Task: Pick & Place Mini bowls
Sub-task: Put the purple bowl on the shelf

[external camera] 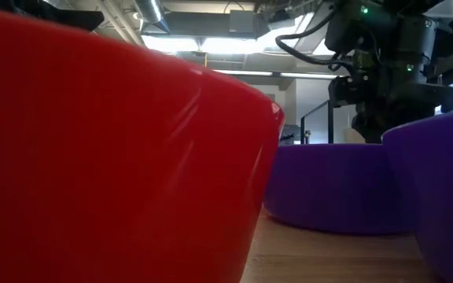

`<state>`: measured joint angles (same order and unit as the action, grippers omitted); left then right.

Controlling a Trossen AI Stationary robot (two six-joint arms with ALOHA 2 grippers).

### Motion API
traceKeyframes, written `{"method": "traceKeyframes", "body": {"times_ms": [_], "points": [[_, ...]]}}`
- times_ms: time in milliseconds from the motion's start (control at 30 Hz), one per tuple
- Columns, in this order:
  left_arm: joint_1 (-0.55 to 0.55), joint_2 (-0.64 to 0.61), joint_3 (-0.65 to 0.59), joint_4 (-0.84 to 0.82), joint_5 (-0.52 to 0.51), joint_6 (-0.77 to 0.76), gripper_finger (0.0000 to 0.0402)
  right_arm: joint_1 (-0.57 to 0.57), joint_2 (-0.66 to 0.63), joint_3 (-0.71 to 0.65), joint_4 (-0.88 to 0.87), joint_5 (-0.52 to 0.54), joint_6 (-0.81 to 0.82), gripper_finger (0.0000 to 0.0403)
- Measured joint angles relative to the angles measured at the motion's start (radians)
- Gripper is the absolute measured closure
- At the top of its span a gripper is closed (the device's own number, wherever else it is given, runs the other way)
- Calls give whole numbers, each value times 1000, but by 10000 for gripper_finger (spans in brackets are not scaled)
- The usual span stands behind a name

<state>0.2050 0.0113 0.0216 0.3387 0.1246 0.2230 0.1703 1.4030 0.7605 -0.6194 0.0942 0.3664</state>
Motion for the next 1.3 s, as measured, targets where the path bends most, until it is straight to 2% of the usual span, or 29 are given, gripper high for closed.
{"method": "traceKeyframes", "body": {"times_ms": [200,300,400,633,833,1000,1167,1300], "points": [[0,0,0,0,0,0,396,0,57,0,0,0,-8,166],[0,0,0,0,0,0,396,0,73,0,0,0,-32,196],[0,0,0,0,0,0,396,0,75,0,0,0,-64,243],[0,0,0,0,0,0,395,0,72,34,-12,-20,-87,385],[0,0,0,0,0,0,397,0,70,125,-119,-15,-105,388],[0,0,0,0,0,0,394,0,-5,190,-171,22,-153,394],[0,0,0,-9,0,0,395,-5,-196,197,-180,84,-171,397],[0,0,0,-18,0,0,397,-5,-407,135,-138,124,-114,398]]}}
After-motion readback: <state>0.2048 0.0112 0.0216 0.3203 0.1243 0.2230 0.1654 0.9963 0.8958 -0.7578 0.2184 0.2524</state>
